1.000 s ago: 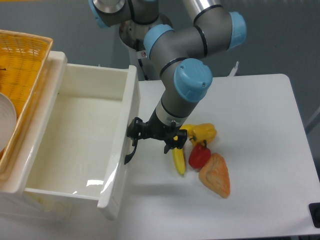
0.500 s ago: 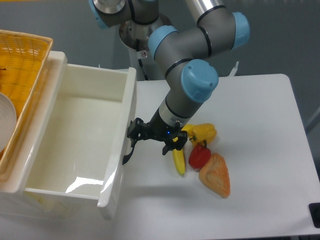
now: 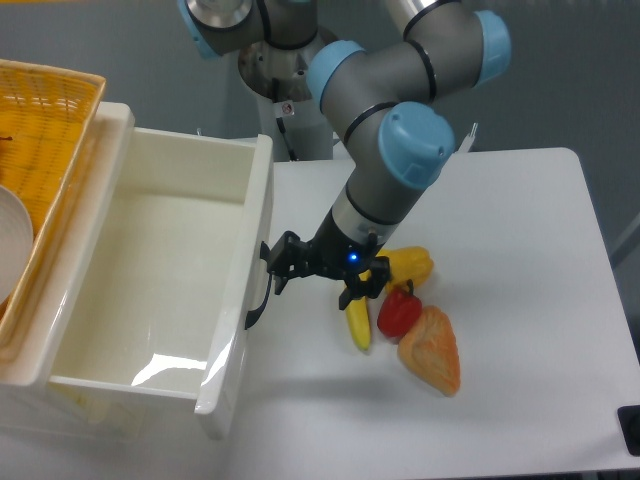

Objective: Slide open the top white drawer

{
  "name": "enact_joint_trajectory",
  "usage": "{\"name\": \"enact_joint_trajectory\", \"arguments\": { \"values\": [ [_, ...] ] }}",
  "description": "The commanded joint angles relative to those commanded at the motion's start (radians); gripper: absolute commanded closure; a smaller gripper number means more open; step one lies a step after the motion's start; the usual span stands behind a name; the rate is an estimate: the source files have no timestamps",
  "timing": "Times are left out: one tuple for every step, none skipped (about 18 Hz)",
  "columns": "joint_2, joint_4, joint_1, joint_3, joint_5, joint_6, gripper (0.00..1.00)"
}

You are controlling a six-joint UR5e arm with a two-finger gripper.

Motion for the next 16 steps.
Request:
{"name": "enact_joint_trajectory", "arguments": {
  "values": [
    [0.002,0.006,0.006,0.000,0.041,0.050,0.00],
    [0.002,0.005,0.012,0.000,0.089,0.106,0.00],
    [0.002,0.003,0.018,0.000,0.123,0.162,0.00],
    [0.002,0.003,0.023,0.000,0.146,0.205,0.00],
    [0.002,0.003,0.034,-0.002,0.157,0.239,0.00],
    [0.002,0.005,0.049,-0.002,0.160,0.262,0.00],
    [-0.006,0.006,0.061,-0.002,0.163,0.284,0.00],
    [-0.015,0.009,0.075,-0.003,0.175,0.311,0.00],
    [-0.035,0.009,0.099,-0.003,0.206,0.344,0.00],
    [-0.049,0.006,0.115,-0.002,0.244,0.382,0.00],
    [-0.055,0.006,0.126,-0.002,0.273,0.425,0.00],
    [-0.061,0.012,0.146,0.003,0.285,0.471,0.00],
    [-0.069,0.019,0.167,0.008,0.287,0.517,0.00],
    [-0.075,0.020,0.181,0.009,0.289,0.563,0.00],
    [-0.084,0.023,0.193,0.012,0.290,0.610,0.00],
    [-0.093,0.028,0.205,0.014,0.296,0.661,0.00]
  ]
}}
